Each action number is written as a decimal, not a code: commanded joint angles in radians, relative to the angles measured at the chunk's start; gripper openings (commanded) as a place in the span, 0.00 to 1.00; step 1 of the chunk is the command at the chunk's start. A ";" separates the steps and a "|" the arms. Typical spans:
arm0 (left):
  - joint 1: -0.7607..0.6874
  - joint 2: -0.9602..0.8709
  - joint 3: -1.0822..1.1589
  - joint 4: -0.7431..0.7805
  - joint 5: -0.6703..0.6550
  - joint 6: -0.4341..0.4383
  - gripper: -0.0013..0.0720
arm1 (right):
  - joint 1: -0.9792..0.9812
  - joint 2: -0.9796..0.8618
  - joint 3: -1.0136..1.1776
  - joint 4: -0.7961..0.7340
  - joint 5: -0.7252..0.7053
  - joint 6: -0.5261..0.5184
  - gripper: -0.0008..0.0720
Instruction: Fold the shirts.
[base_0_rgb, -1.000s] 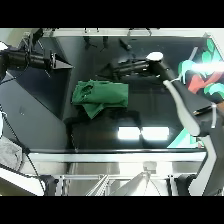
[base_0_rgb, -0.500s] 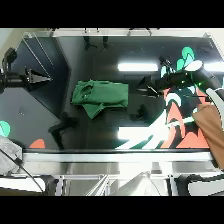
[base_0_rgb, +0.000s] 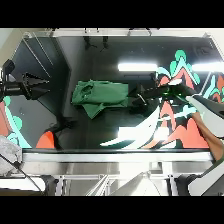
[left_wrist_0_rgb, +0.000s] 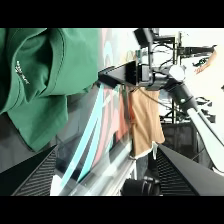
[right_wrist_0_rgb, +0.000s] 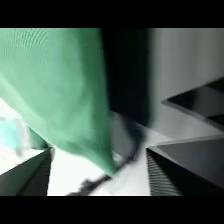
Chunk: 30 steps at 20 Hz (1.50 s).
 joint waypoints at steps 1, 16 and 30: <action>0.003 0.000 -0.005 0.001 0.016 0.000 0.90 | 0.066 -0.078 0.016 0.200 -0.019 -0.064 0.86; 0.002 0.000 -0.006 0.001 -0.011 0.000 0.90 | -0.111 0.298 0.242 -0.139 0.021 0.167 0.04; -0.012 0.000 -0.006 0.001 -0.004 0.000 0.88 | -0.947 0.780 0.091 -1.156 0.543 0.550 0.04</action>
